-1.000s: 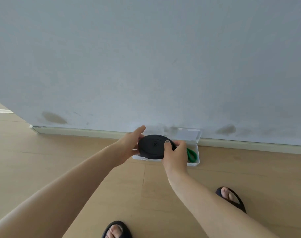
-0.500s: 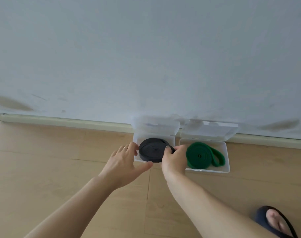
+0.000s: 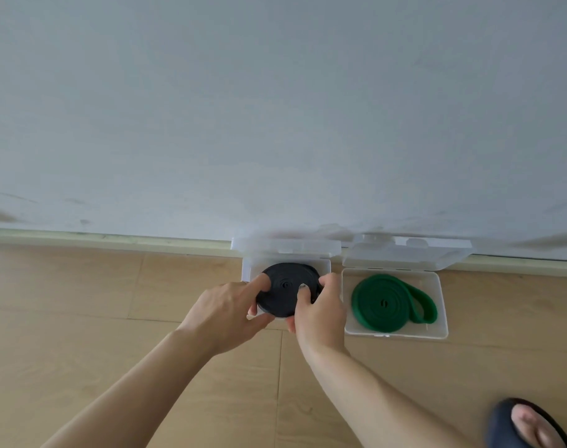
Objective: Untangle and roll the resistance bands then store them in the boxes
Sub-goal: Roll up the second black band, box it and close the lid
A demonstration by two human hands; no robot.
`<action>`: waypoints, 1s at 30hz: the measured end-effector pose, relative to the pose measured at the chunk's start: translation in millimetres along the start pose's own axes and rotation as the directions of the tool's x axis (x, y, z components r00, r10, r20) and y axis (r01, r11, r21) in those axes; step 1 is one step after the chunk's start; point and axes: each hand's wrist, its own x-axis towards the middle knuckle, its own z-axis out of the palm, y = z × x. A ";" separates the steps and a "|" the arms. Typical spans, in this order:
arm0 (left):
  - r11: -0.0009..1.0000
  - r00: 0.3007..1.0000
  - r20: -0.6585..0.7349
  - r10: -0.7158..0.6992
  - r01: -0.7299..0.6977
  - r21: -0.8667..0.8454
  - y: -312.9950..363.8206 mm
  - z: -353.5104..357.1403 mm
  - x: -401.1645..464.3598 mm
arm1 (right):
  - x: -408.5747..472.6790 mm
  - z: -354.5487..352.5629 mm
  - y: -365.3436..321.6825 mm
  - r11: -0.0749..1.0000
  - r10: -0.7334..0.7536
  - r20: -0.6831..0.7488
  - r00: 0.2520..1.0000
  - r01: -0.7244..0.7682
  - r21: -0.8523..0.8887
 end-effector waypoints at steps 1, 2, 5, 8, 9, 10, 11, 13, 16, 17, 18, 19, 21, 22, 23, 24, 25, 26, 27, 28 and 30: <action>1.000 1.000 0.003 0.010 -0.010 0.003 -0.6 -0.2 0.7 | -4.0 -3.9 -4.9 1.000 -0.006 0.006 1.000 0.006 -0.007; 1.000 1.000 0.011 0.016 -0.016 0.008 -0.9 -0.9 1.1 | -6.1 -7.1 -8.0 1.000 -0.001 0.015 1.000 0.001 -0.011; 1.000 0.998 0.059 0.018 -0.019 0.022 -0.2 -3.3 0.4 | -7.4 -14.5 -15.8 0.997 0.049 0.021 0.999 -0.050 0.053; 0.996 0.998 0.068 0.002 -0.008 0.086 2.1 -2.3 1.4 | -7.5 -16.1 -18.1 0.992 0.078 0.010 0.997 -0.078 0.097; 0.990 0.998 0.069 0.010 -0.020 0.137 3.2 -1.4 2.8 | -7.4 -15.6 -18.0 0.993 0.076 0.012 0.997 -0.077 0.094; 0.981 0.997 0.072 0.024 -0.037 0.192 4.6 -0.6 3.8 | -7.3 -14.8 -17.4 0.994 0.077 0.021 0.997 -0.079 0.075; 0.970 0.997 0.071 0.043 -0.059 0.236 5.7 0.3 4.1 | -7.1 -14.4 -16.3 0.995 0.081 0.038 0.996 -0.083 0.050; 0.943 0.993 0.065 0.100 -0.115 0.313 7.7 1.1 4.6 | -5.1 -15.0 -13.9 0.995 0.097 0.073 0.993 -0.098 0.007; 0.884 0.979 0.072 0.188 -0.201 0.421 8.3 0.5 8.5 | -1.5 -18.3 -11.6 0.993 0.111 0.116 0.987 -0.105 -0.056; 0.863 0.974 0.080 0.212 -0.225 0.451 8.6 0.5 9.6 | -1.2 -19.7 -10.8 0.992 0.112 0.126 0.986 -0.103 -0.077; 0.838 0.964 0.074 0.254 -0.258 0.481 8.2 1.7 10.8 | -1.4 -21.5 -10.6 0.991 0.113 0.136 0.984 -0.100 -0.093; 0.802 0.950 0.078 0.303 -0.299 0.517 7.6 1.6 11.3 | -1.6 -23.0 -10.5 0.990 0.113 0.148 0.983 -0.099 -0.104; 0.769 0.946 0.102 0.309 -0.312 0.558 5.2 0.6 12.7 | -1.9 -26.1 -11.6 0.989 0.119 0.168 0.979 -0.102 -0.106; 0.769 0.946 0.108 0.304 -0.311 0.559 4.4 -0.1 14.8 | -2.4 -27.7 -12.6 0.989 0.122 0.178 0.976 -0.104 -0.109; 0.764 0.946 0.100 0.308 -0.309 0.566 2.2 1.6 16.4 | -2.8 -28.7 -12.8 0.988 0.124 0.186 0.975 -0.105 -0.112; 0.758 0.941 0.115 0.318 -0.325 0.566 2.3 2.3 16.6 | -3.8 -29.8 -13.2 0.988 0.126 0.192 0.973 -0.106 -0.110; 0.754 0.937 0.145 0.318 -0.343 0.561 5.7 1.2 16.2 | -4.7 -30.5 -12.8 0.989 0.125 0.196 0.973 -0.105 -0.108; 0.738 0.930 0.171 0.327 -0.364 0.568 8.1 3.1 14.1 | -5.4 -30.9 -11.9 0.989 0.119 0.198 0.973 -0.099 -0.107; 0.723 0.926 0.184 0.330 -0.373 0.581 10.4 5.3 14.8 | -5.7 -30.7 -10.2 0.990 0.111 0.196 0.974 -0.091 -0.106; 0.718 0.927 0.175 0.332 -0.368 0.590 10.2 9.9 16.9 | -5.5 -29.9 -8.0 0.991 0.105 0.194 0.975 -0.085 -0.108; 0.729 0.935 0.195 0.296 -0.353 0.586 12.8 13.2 19.6 | -4.6 -27.0 -2.8 0.990 0.092 0.195 0.977 -0.070 -0.120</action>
